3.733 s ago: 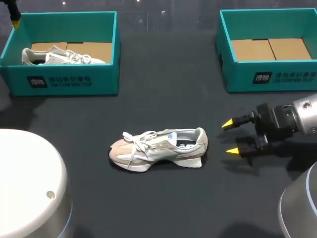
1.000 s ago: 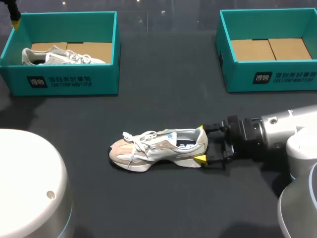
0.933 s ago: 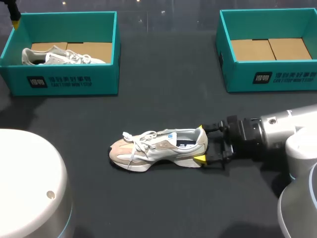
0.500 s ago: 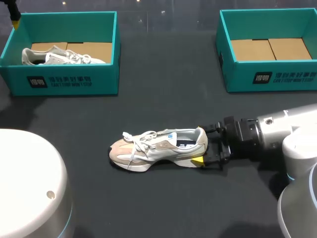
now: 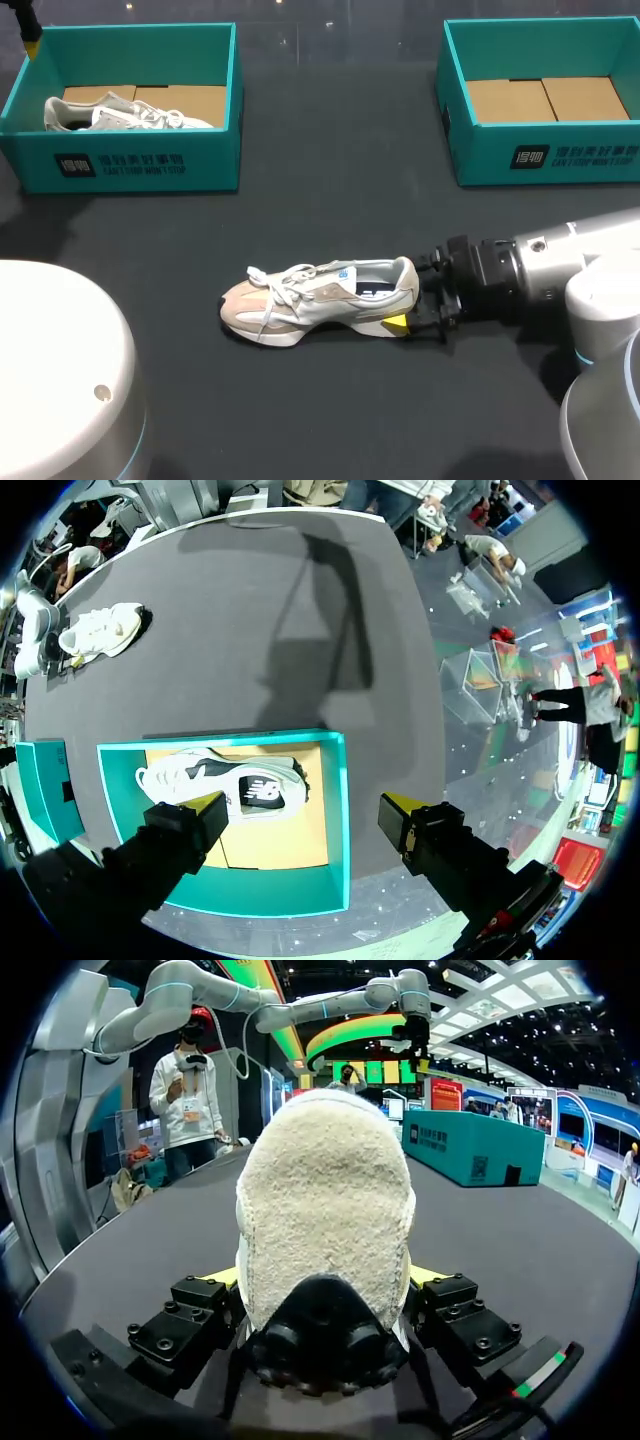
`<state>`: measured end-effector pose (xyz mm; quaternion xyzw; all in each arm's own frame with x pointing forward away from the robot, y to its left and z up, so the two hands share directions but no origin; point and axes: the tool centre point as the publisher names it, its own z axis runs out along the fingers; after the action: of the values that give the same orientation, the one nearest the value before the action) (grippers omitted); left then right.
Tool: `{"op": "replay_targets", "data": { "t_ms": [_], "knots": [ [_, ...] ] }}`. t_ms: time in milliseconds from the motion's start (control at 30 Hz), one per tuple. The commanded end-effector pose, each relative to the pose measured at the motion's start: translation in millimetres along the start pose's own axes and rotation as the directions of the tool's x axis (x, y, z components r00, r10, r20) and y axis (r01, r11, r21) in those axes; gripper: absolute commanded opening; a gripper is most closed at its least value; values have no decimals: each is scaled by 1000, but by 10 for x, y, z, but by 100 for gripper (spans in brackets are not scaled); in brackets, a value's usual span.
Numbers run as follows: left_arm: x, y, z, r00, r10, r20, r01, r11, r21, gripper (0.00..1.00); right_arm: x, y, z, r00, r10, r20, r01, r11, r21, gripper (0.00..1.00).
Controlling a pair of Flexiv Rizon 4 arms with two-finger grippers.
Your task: Take the shoe out of the shoebox, open the shoe tongue, remove and reinsert the insole, then place the shoe into the shoebox
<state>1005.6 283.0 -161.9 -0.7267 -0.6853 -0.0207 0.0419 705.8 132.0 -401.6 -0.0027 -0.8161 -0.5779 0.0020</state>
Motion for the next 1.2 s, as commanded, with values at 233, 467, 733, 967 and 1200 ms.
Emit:
{"op": "replay_targets", "data": {
  "t_ms": [233, 467, 733, 967, 1200],
  "knots": [
    [7, 2, -3, 1000, 1, -1, -1, 1000, 0, 100, 26, 5, 37, 1000, -4, -1, 4, 1000, 6, 0],
    [7, 2, -3, 1000, 1, -1, -1, 1000, 0, 100, 54, -1, 32, 1000, -6, -3, 6, 1000, 4, 0],
    [7, 2, -3, 1000, 1, -1, -1, 1000, 0, 100, 62, 1, 21, 1000, -7, 0, 7, 1000, 0, 0],
    [-160, -183, -104, 973, -227, 45, 224, 973, 49, 100, 62, 1, 21, 1000, -7, 0, 7, 1000, 0, 0],
    [-598, -729, -49, 676, -727, -124, 736, 656, 165, 100, 62, 1, 21, 1000, -7, 0, 7, 1000, 0, 0]
  ]
}}
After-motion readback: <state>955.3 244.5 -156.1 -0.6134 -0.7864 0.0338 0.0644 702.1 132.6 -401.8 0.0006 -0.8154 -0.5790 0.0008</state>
